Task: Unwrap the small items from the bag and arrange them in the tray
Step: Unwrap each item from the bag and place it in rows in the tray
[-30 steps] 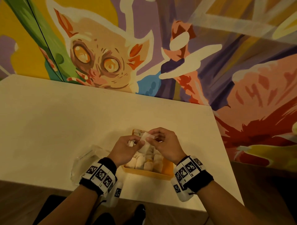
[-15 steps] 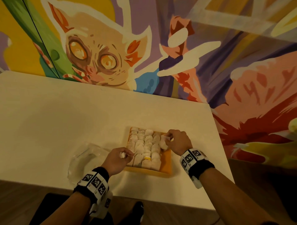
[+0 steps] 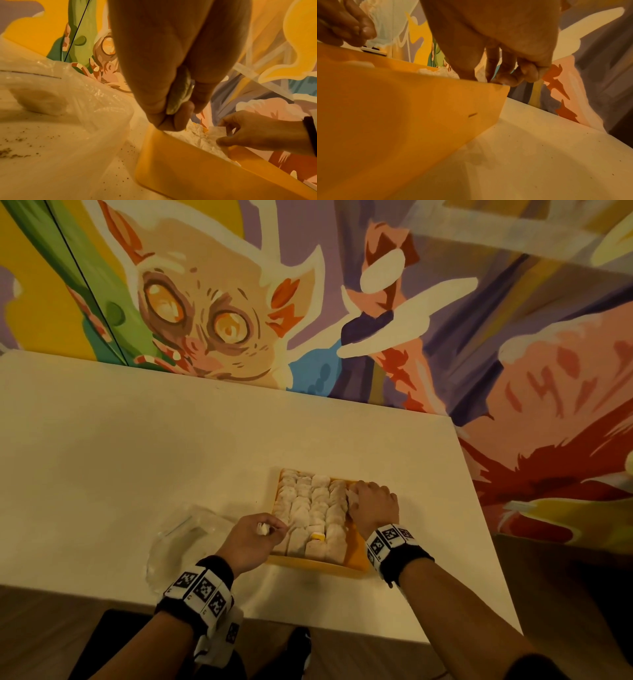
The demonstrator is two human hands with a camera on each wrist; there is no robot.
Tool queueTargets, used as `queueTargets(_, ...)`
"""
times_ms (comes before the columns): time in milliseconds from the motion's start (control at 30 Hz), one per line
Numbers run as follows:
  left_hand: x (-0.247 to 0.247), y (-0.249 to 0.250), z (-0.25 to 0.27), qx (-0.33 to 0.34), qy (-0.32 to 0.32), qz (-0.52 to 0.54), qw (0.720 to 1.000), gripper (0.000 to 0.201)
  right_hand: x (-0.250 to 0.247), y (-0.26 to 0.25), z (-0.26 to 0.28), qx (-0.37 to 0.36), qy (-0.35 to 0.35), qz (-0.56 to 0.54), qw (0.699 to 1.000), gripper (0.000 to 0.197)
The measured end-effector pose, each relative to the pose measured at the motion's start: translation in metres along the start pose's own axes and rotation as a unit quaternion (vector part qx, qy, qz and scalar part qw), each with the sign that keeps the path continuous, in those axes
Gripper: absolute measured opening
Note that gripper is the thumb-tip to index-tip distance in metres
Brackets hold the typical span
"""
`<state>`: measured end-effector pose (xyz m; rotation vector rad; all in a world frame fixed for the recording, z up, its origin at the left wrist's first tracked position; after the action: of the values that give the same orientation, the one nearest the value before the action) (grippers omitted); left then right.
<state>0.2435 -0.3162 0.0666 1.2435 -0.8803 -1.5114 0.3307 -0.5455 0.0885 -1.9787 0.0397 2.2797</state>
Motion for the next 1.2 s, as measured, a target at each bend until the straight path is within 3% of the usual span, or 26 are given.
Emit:
queueTargets(200,0.0,-0.001,0.001,-0.019,-0.003,0.023,1.0,0.007,0.001,0.012,0.0,0.042,-0.001,-0.015,0.999,0.037)
queueTargets(367,0.001,-0.002,0.001,-0.036,-0.006,0.033,0.999,0.006,0.002,0.014,-0.002,0.062,-0.018,0.008,0.998,0.023)
queueTargets(667,0.001,0.0,0.002,-0.045,-0.006,0.039,0.998,0.006,0.01,0.016,-0.007,0.088,-0.055,0.045,0.994,0.044)
queueTargets(833,0.002,0.003,0.004,-0.064,-0.011,0.137,0.988,0.016,-0.003,0.014,-0.002,0.081,0.005,-0.009,0.997,0.037)
queueTargets(933,0.006,0.009,0.006,-0.096,0.002,0.256,0.962,0.023,-0.029,-0.001,0.01,0.03,0.079,-0.148,0.985,0.026)
queueTargets(1000,0.009,0.013,0.007,-0.13,0.001,0.331,0.935,0.038,-0.044,-0.022,0.025,-0.045,0.074,-0.295,0.952,0.014)
queueTargets(1100,0.015,0.021,0.008,-0.143,-0.015,0.374,0.916,0.055,-0.055,-0.06,0.058,-0.151,-0.008,-0.403,0.903,0.003)
queueTargets(1200,0.019,0.029,0.009,-0.127,-0.027,0.383,0.915,0.059,-0.051,-0.086,0.086,-0.201,-0.097,-0.416,0.882,0.017)
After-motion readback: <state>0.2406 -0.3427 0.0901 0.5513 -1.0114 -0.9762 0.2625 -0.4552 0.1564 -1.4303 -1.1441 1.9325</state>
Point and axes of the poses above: each hand's wrist, its own z-axis away from the middle knuckle, its own x-axis out of the palm, y = z × x, the point moved 7 cm from there along -z, towards the middle knuckle, and after that the axes turned 10 degrees about x, right-handed, at the moved point
